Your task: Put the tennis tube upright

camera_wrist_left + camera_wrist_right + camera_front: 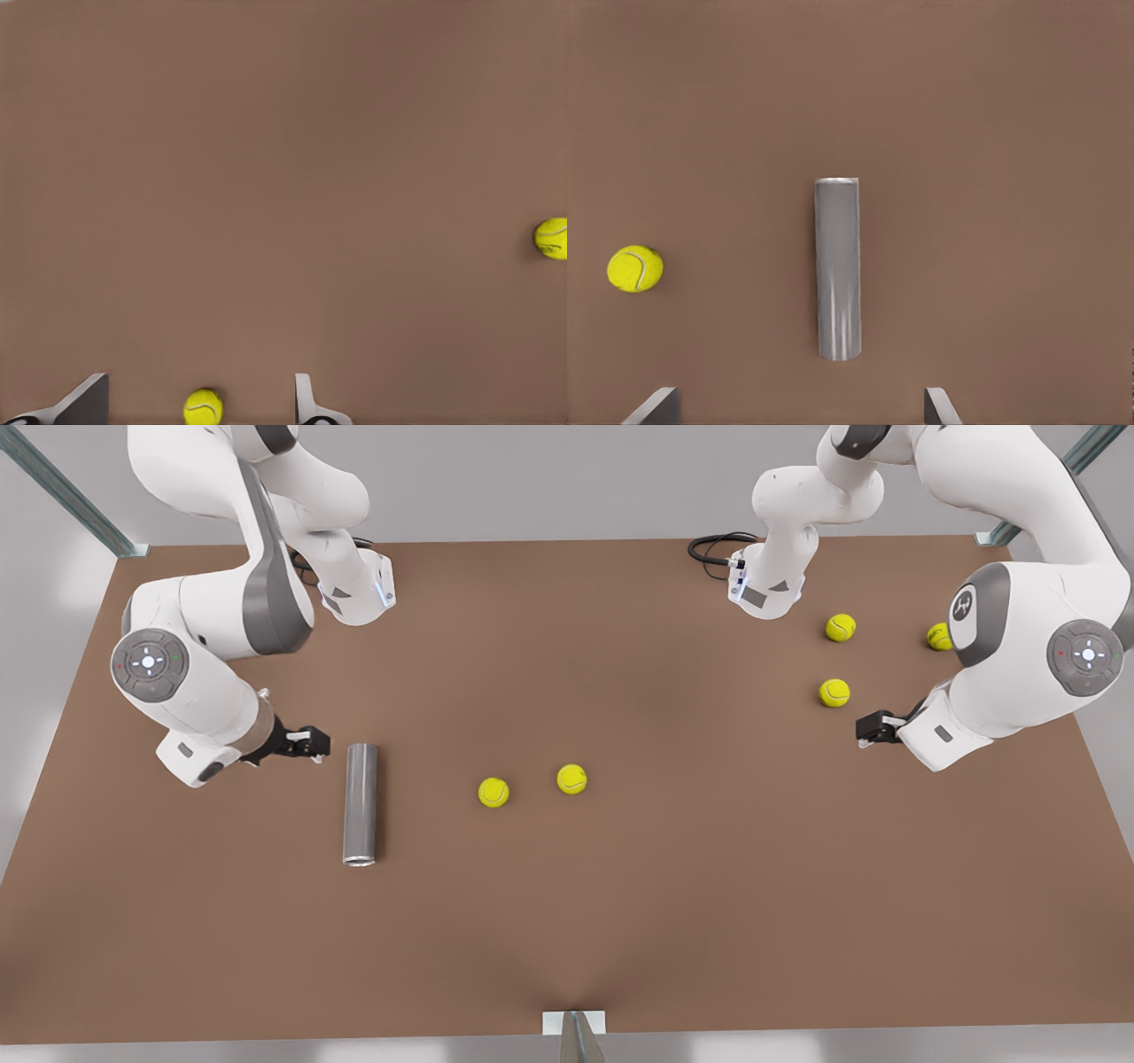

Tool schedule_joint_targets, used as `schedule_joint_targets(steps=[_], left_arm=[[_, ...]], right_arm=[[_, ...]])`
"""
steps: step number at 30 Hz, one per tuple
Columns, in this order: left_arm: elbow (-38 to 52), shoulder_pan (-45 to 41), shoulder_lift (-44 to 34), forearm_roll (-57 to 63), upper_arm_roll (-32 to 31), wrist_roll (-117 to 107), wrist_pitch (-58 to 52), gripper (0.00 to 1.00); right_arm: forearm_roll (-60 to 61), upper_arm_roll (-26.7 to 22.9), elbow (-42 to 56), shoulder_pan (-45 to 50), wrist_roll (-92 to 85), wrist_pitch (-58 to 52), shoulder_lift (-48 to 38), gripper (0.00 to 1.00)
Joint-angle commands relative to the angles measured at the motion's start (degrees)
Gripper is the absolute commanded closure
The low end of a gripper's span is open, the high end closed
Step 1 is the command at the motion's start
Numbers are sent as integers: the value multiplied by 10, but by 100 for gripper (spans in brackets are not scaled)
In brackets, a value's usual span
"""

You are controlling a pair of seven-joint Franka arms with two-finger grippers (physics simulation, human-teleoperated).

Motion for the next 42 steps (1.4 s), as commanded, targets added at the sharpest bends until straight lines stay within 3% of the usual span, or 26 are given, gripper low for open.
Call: schedule_joint_targets(steps=[1,6,11,13,24,42], left_arm=[[0,1,0,0,0,0,0,0],[-1,1,0,0,0,0,-1,0],[-1,1,1,0,-1,-1,-4,0],[-1,1,1,0,-1,-1,-5,0],[-4,1,5,-1,-1,-1,-5,0],[-8,5,9,-1,-1,-1,-4,0]], right_arm=[[0,0,2,0,1,-1,1,0],[38,2,-12,10,30,2,39,0],[62,18,-249,18,65,229,39,0],[58,18,-288,1,54,279,39,0],[56,18,-332,-65,-17,394,127,0],[55,17,-367,-61,20,397,142,0]])
